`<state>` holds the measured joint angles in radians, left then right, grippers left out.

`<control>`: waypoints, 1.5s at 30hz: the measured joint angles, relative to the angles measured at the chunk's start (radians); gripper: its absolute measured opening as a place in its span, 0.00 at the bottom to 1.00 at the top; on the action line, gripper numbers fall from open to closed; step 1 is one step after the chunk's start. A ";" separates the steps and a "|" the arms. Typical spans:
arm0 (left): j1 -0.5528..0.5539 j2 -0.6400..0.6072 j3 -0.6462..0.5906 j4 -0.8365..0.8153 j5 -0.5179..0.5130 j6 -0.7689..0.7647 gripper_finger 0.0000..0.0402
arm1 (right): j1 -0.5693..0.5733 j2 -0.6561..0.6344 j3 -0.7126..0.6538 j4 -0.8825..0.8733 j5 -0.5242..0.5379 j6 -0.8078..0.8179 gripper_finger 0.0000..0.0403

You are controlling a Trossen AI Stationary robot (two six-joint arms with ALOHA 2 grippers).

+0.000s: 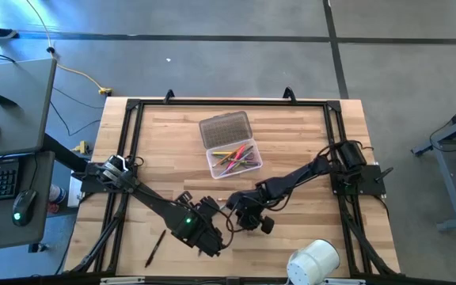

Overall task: Pick & place school supplies into a supply box
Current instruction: Put the orange pencil into the supply box

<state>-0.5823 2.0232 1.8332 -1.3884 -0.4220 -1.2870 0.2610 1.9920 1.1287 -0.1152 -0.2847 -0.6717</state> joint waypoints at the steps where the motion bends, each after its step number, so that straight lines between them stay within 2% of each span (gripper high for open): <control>1: 0.000 0.000 0.000 0.000 -0.002 0.000 0.15 | 0.000 -0.013 0.000 -0.003 0.063 0.015 0.27; 5: 0.000 0.000 0.000 -0.001 -0.002 0.000 0.15 | -0.019 -0.070 0.000 -0.037 0.305 0.045 0.26; 7: 0.000 0.000 0.000 0.000 -0.002 0.000 0.15 | -0.037 -0.097 0.000 -0.053 0.309 0.102 0.25; 8: 0.000 0.000 0.000 0.000 -0.002 0.000 0.15 | -0.050 -0.106 0.000 -0.048 0.258 0.162 0.24; 12: 0.000 0.000 0.000 0.005 -0.029 -0.001 0.15 | -0.115 -0.116 0.001 -0.067 -0.100 0.381 0.19; 14: 0.000 0.000 0.000 0.011 -0.043 -0.001 0.15 | -0.139 -0.116 0.001 -0.134 -0.182 0.412 0.16; 16: 0.000 0.000 0.000 0.013 -0.056 -0.001 0.15 | -0.151 -0.116 0.001 -0.225 -0.155 0.417 0.14; 18: 0.000 0.000 0.000 0.013 -0.061 -0.001 0.15 | -0.157 -0.119 0.000 -0.305 -0.084 0.412 0.11; 21: 0.000 0.000 0.000 0.014 -0.070 -0.001 0.15 | -0.148 -0.127 0.000 -0.338 0.023 0.390 0.08; 26: 0.000 0.000 0.000 0.029 -0.083 -0.001 0.15 | -0.128 -0.162 0.000 -0.384 0.070 0.348 0.09; 32: 0.000 0.000 0.000 0.033 -0.086 -0.001 0.15 | -0.129 -0.305 0.001 -0.450 0.084 0.349 0.14; 36: 0.000 0.000 0.000 0.033 -0.091 -0.001 0.15 | -0.128 -0.428 -0.003 -0.503 0.187 0.353 0.14; 39: 0.000 0.000 0.000 0.036 -0.106 -0.004 0.15 | -0.134 -0.549 -0.077 -0.459 0.278 0.385 0.12; 41: 0.000 0.000 0.000 0.042 -0.110 -0.004 0.15 | -0.136 -0.642 -0.179 -0.354 0.289 0.442 0.10; 43: 0.000 0.000 0.000 0.045 -0.113 -0.004 0.15 | -0.130 -0.738 -0.328 -0.190 0.258 0.507 0.09; 45: 0.000 0.000 0.000 0.045 -0.115 -0.002 0.15 | -0.120 -0.813 -0.502 0.054 0.244 0.578 0.09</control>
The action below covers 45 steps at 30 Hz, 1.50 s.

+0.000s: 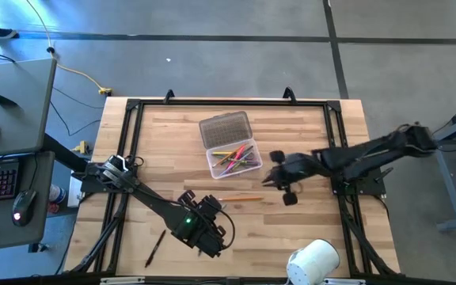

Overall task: Pick & place school supplies into a supply box
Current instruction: Put the orange pencil into the supply box

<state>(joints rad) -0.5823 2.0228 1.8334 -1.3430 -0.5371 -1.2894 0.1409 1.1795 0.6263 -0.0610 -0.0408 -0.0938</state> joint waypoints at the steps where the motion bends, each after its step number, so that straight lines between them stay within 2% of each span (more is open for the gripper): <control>1: 0.000 0.000 0.000 -0.001 -0.006 0.003 0.15 | 0.006 -0.024 -0.088 0.161 0.010 0.033 0.09; 5: 0.000 0.000 0.000 -0.002 -0.070 0.019 0.15 | 0.035 -0.014 -0.366 0.801 0.107 0.119 0.11; 8: 0.000 0.000 0.000 0.003 -0.103 0.025 0.15 | 0.042 0.034 -0.451 1.017 0.130 0.120 0.14; 12: 0.008 0.000 0.000 0.003 -0.102 0.027 0.15 | 0.044 0.101 -0.413 1.036 0.029 0.124 0.18; 17: 0.040 0.000 0.000 0.010 -0.099 0.028 0.15 | 0.044 0.229 -0.255 0.896 -0.065 0.070 0.25; 22: 0.068 0.000 0.000 0.016 0.012 0.028 0.15 | 0.044 0.363 -0.160 0.777 -0.068 0.037 0.31; 28: 0.071 0.000 0.000 0.017 0.026 0.028 0.15 | 0.057 0.526 -0.151 0.889 -0.053 0.044 0.33; 35: 0.072 0.000 0.000 0.016 0.017 0.037 0.15 | 0.069 0.719 -0.150 1.077 0.085 0.042 0.33; 45: 0.072 0.000 0.000 0.017 0.008 0.038 0.15 | 0.068 0.942 -0.150 1.292 0.116 0.052 0.31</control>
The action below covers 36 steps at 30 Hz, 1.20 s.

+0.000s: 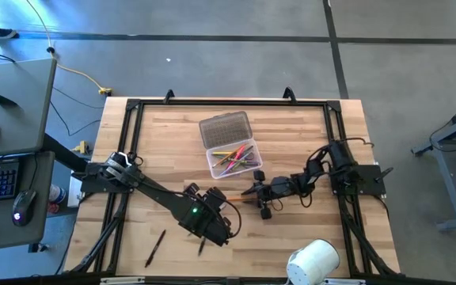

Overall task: Pick & place school supplies into a supply box
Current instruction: Put the orange pencil into the supply box

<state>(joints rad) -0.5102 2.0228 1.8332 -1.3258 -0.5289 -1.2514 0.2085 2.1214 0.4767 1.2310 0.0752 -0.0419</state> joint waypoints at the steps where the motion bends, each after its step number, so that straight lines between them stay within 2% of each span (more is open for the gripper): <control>1: 0.000 0.000 0.000 0.000 0.000 0.000 0.15 | 0.000 0.014 0.000 0.009 0.009 0.012 0.31; 5: 0.000 0.000 0.000 0.000 -0.001 0.001 0.15 | 0.001 0.054 0.001 0.041 0.030 0.059 0.24; 10: 0.000 0.000 0.000 0.000 -0.001 0.002 0.15 | -0.001 0.065 -0.001 0.073 0.038 0.076 0.04; 16: 0.000 0.000 0.000 0.000 0.002 0.002 0.15 | -0.001 0.037 -0.004 0.196 -0.014 0.115 0.04; 20: 0.000 0.000 0.000 0.000 0.014 0.002 0.15 | -0.017 -0.106 0.001 0.166 0.022 0.036 0.02; 24: 0.000 0.000 0.000 -0.004 0.014 0.002 0.15 | -0.055 -0.273 0.010 -0.044 0.192 -0.159 0.04; 26: 0.000 0.000 0.000 -0.009 0.014 0.003 0.15 | -0.087 -0.361 0.044 -0.227 0.256 -0.255 0.02; 28: 0.000 0.000 0.000 -0.008 0.014 0.020 0.15 | -0.132 -0.421 0.092 -0.483 0.283 -0.300 0.01; 30: 0.000 0.000 0.000 -0.008 0.013 0.031 0.15 | -0.184 -0.453 0.150 -0.735 0.270 -0.303 0.02; 32: 0.004 0.000 0.000 -0.007 -0.003 0.044 0.15 | -0.234 -0.459 0.219 -0.911 0.209 -0.303 0.03; 36: 0.014 0.000 0.000 -0.006 -0.013 0.044 0.15 | -0.299 -0.436 0.321 -1.073 0.099 -0.303 0.05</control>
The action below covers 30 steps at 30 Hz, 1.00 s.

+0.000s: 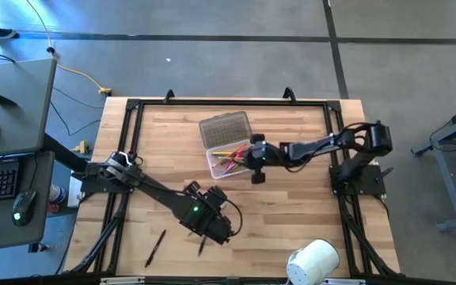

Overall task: Pick & place school supplies into a supply box
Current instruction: Put the orange pencil into the supply box, then put the right black pen into the supply box

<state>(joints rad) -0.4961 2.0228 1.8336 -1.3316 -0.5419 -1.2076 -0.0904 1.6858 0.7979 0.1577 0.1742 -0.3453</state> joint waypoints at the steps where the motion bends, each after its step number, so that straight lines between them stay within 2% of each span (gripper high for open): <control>1: 0.001 0.000 0.000 0.000 0.001 0.000 0.15 | -0.009 0.006 0.016 -0.022 -0.022 -0.005 0.06; 4: 0.002 0.000 0.000 -0.002 0.010 0.001 0.15 | -0.022 0.010 0.057 -0.057 -0.084 -0.044 0.07; 12: -0.001 0.000 0.000 -0.002 0.012 0.003 0.15 | 0.004 0.012 0.071 -0.068 -0.053 -0.081 0.22; 15: 0.000 0.000 0.000 -0.002 0.017 0.001 0.15 | 0.030 0.012 0.071 -0.070 -0.098 -0.082 0.27; 21: -0.001 0.000 0.000 -0.001 0.034 -0.007 0.15 | 0.152 0.012 0.071 0.040 -0.293 -0.052 0.32; 26: -0.001 -0.011 0.052 -0.046 0.108 -0.010 0.15 | 0.248 0.045 0.072 0.158 -0.345 0.054 0.32; 30: -0.016 -0.024 0.151 -0.172 0.052 0.003 0.15 | 0.309 0.132 0.072 0.310 -0.371 0.078 0.32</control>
<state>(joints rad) -0.5123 1.9988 1.9843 -1.5032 -0.4900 -1.2049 0.2184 1.8177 0.8704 0.4672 -0.1965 -0.2674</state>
